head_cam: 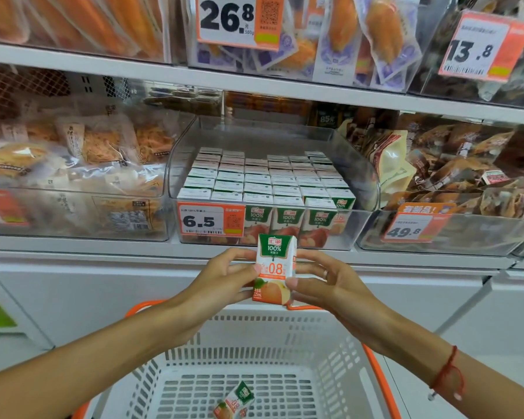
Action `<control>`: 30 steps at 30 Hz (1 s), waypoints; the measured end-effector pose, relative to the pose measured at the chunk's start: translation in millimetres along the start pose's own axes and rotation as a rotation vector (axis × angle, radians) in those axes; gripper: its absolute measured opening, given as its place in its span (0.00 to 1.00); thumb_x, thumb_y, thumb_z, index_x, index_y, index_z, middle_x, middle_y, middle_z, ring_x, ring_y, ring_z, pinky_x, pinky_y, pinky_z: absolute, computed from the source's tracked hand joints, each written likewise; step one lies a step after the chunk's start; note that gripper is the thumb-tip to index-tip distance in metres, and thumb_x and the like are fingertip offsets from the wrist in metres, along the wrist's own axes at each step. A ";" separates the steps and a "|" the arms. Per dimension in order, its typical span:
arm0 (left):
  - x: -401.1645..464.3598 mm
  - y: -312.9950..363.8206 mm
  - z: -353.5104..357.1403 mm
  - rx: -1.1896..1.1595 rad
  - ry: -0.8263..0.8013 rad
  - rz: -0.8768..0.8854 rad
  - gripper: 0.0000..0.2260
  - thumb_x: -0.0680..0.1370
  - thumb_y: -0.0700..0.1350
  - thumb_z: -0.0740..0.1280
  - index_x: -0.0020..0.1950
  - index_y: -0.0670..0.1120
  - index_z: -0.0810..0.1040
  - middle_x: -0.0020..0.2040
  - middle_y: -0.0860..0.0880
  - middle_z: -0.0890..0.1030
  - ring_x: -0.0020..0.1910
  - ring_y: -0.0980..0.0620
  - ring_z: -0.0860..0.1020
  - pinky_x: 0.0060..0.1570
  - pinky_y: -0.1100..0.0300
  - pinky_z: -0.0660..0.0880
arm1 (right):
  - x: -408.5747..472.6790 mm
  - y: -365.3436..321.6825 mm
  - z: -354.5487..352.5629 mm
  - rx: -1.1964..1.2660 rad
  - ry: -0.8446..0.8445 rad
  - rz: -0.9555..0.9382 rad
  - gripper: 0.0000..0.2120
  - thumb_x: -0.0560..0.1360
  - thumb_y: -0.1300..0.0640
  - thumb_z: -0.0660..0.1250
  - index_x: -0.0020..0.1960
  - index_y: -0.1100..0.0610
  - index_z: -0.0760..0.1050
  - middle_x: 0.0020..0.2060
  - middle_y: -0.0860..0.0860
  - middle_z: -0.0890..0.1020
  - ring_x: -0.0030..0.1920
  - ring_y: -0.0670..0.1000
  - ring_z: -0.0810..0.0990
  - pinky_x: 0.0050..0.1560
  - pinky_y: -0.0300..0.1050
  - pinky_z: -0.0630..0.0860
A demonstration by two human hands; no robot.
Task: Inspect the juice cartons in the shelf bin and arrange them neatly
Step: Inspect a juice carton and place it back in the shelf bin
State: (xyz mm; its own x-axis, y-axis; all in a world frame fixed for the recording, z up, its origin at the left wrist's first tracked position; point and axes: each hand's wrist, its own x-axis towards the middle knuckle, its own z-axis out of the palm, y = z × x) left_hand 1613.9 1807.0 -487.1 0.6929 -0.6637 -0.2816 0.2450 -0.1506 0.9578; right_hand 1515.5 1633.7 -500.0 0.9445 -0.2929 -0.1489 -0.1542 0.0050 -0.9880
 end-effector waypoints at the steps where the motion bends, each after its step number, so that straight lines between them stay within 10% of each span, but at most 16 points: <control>1: 0.6 0.2 0.8 -0.001 0.003 0.000 0.10 0.81 0.43 0.64 0.62 0.47 0.74 0.51 0.51 0.86 0.48 0.56 0.85 0.39 0.70 0.78 | -0.8 -0.4 1.5 -0.026 0.025 -0.023 0.27 0.63 0.53 0.78 0.61 0.50 0.77 0.51 0.50 0.85 0.52 0.51 0.85 0.56 0.50 0.80; 10: -0.4 -2.1 13.9 0.027 0.115 -0.009 0.21 0.70 0.48 0.76 0.56 0.43 0.72 0.43 0.50 0.87 0.40 0.56 0.85 0.35 0.66 0.80 | -11.4 -3.5 16.8 -0.368 0.109 -0.312 0.23 0.68 0.58 0.78 0.58 0.43 0.77 0.45 0.44 0.85 0.46 0.44 0.83 0.42 0.38 0.81; 22: 2.8 -6.6 1.8 -0.133 0.011 -0.028 0.25 0.68 0.58 0.74 0.59 0.47 0.78 0.51 0.51 0.86 0.55 0.54 0.83 0.57 0.56 0.79 | -12.8 -8.8 13.8 -0.477 0.091 -0.297 0.21 0.69 0.53 0.78 0.61 0.46 0.79 0.49 0.41 0.84 0.51 0.45 0.81 0.52 0.46 0.80; 30: 3.4 2.2 1.5 -0.046 -0.086 0.053 0.19 0.74 0.55 0.68 0.63 0.51 0.79 0.56 0.53 0.84 0.57 0.58 0.81 0.63 0.57 0.74 | -2.7 -19.1 -5.5 -0.218 -0.124 0.088 0.25 0.70 0.44 0.70 0.65 0.49 0.74 0.57 0.48 0.83 0.57 0.44 0.82 0.61 0.43 0.76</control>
State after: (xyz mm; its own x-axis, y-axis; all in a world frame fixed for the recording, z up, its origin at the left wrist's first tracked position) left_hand 1615.8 1803.3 -485.8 0.6452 -0.7309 -0.2224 0.2415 -0.0811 0.9670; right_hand 1514.3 1629.1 -480.5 0.9508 -0.1814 -0.2511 -0.2837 -0.1849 -0.9409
